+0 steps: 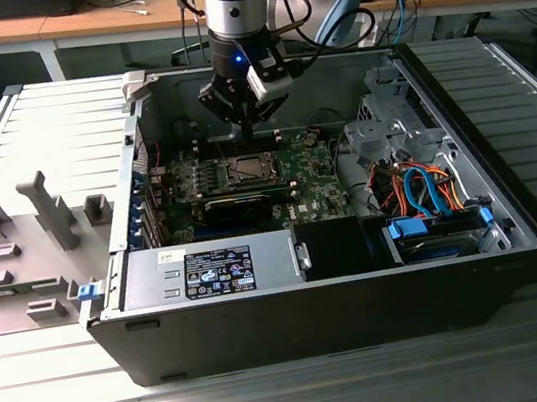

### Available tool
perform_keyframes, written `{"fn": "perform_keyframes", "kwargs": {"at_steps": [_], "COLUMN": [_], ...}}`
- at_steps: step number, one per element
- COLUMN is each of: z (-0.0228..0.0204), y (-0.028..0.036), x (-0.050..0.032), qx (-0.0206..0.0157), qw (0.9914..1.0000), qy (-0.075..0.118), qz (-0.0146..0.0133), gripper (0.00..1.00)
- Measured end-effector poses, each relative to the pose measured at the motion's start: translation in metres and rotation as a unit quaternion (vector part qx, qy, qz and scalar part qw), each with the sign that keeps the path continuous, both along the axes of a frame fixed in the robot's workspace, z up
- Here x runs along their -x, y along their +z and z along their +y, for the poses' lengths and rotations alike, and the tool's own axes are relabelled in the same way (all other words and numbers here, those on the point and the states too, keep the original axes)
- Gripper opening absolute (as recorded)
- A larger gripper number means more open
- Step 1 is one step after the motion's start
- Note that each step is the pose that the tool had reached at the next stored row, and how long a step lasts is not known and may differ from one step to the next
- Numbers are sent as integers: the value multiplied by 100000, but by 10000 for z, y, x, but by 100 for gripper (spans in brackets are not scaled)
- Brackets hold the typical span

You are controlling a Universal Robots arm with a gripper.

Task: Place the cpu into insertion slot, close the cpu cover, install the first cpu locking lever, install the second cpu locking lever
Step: 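Install the first cpu locking lever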

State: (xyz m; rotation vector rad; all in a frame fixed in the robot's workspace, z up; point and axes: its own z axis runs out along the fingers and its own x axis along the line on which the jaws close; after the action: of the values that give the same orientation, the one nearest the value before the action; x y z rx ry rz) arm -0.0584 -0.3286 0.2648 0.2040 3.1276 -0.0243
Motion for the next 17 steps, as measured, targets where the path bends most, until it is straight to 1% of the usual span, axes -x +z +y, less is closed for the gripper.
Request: {"fn": "perform_keyframes", "kwargs": {"at_steps": [17], "z": [0], "y": [0], "x": [0], "qx": [-2], "qw": [99994], "qy": [1051], "qz": [-2], "gripper": [11]}}
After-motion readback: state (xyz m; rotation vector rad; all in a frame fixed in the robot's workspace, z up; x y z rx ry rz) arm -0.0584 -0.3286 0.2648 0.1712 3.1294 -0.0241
